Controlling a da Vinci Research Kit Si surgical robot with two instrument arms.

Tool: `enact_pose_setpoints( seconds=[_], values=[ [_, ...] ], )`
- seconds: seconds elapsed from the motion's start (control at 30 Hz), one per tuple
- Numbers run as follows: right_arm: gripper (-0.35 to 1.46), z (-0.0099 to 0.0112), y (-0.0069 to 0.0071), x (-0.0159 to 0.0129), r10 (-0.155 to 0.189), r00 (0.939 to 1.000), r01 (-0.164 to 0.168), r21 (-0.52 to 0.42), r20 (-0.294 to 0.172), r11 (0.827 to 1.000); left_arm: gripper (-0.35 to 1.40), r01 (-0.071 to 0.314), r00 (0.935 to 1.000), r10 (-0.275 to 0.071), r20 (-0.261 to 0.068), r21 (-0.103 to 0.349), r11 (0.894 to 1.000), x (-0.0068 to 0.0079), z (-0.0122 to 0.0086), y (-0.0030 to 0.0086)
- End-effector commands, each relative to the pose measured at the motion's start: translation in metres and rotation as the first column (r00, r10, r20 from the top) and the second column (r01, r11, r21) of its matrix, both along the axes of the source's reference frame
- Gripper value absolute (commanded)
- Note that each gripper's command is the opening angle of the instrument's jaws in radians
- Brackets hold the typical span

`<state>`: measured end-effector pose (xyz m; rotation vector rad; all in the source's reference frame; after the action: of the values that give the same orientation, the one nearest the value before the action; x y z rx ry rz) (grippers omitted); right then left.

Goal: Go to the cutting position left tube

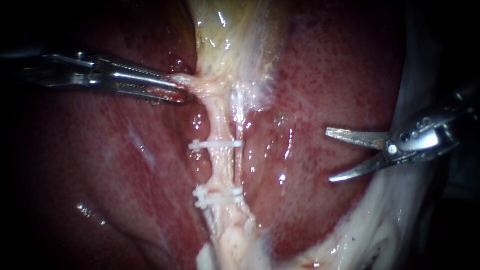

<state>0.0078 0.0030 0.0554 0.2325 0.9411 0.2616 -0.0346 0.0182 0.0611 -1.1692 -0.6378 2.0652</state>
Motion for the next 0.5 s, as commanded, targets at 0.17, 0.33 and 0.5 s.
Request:
enact_pose_setpoints(
  seconds=[0.17, 0.33, 0.5],
  values=[
    [1.43, 0.0, 0.0, 0.0, 0.0, 1.0, 0.0, 0.0, 0.0, 1.0, -0.35, 0.006, 1.0, -0.006, -0.005, -0.016, 1.0, 0.003, -0.0026, 0.0014],
    [1.43, 0.0, 0.0, 0.0, 0.001, 1.0, -0.001, 0.0, 0.0, 1.0, -0.35, 0.038, 0.9993, -0.038, 0.002, -0.041, 0.998, 0.0064, -0.0058, 0.0028],
    [1.43, 0.0, 0.0001, 0.0004, -0.002, 1.0, 0.002, 0.003, -0.002, 1.0, -0.35, 0.051, 0.9987, -0.051, 0.005, -0.055, 0.997, 0.007, -0.0072, 0.0029]
  ],
)
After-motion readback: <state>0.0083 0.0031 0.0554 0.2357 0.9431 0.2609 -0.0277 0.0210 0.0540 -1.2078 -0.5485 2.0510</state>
